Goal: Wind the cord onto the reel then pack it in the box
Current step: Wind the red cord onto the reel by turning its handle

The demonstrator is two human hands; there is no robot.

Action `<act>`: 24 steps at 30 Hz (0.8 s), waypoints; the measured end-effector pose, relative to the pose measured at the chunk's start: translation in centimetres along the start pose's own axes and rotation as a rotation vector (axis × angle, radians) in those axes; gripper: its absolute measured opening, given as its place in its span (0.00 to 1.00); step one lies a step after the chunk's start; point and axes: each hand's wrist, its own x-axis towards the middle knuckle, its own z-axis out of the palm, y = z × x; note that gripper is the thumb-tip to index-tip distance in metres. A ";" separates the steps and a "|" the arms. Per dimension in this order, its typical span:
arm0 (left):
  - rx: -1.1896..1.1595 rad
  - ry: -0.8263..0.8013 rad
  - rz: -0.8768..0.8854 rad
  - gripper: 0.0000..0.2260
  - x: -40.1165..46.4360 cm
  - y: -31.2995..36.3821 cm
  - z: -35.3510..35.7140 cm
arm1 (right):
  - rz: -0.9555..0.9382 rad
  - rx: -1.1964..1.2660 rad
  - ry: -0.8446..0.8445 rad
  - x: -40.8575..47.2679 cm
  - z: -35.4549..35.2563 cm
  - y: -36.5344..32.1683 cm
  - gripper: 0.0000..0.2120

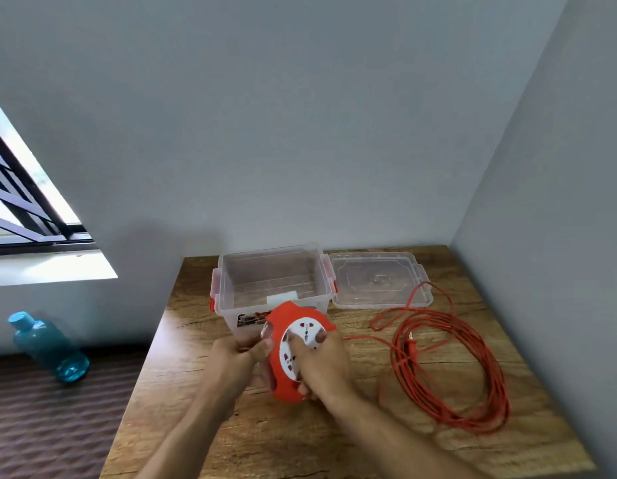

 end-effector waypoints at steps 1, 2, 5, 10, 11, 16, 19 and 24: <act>0.012 0.023 0.014 0.11 -0.2 -0.3 0.3 | 0.119 0.183 -0.056 0.0 0.1 -0.1 0.25; 0.016 0.047 0.019 0.10 -0.2 -0.7 0.4 | 0.166 0.244 -0.112 -0.2 -0.1 -0.1 0.22; -0.043 0.074 -0.051 0.06 -0.1 -0.9 0.0 | -0.173 -0.229 -0.086 -0.4 -2.4 0.3 0.19; 0.039 0.026 -0.081 0.08 0.7 0.0 -1.3 | -1.202 -1.211 -0.277 1.8 -7.4 0.9 0.27; 0.071 0.006 -0.078 0.08 1.0 0.4 -1.6 | -1.279 -1.285 -0.380 2.3 -8.0 0.7 0.27; 0.231 -0.165 -0.128 0.10 2.0 2.8 -2.4 | -1.503 -1.499 -0.522 3.2 -8.3 -1.1 0.30; 0.326 -0.203 -0.120 0.13 2.4 4.3 -2.0 | -1.569 -1.524 -0.538 3.0 -7.2 -2.3 0.32; 0.308 -0.148 -0.074 0.12 2.4 4.8 -1.8 | -1.412 -1.503 -0.499 3.2 -6.5 -2.3 0.31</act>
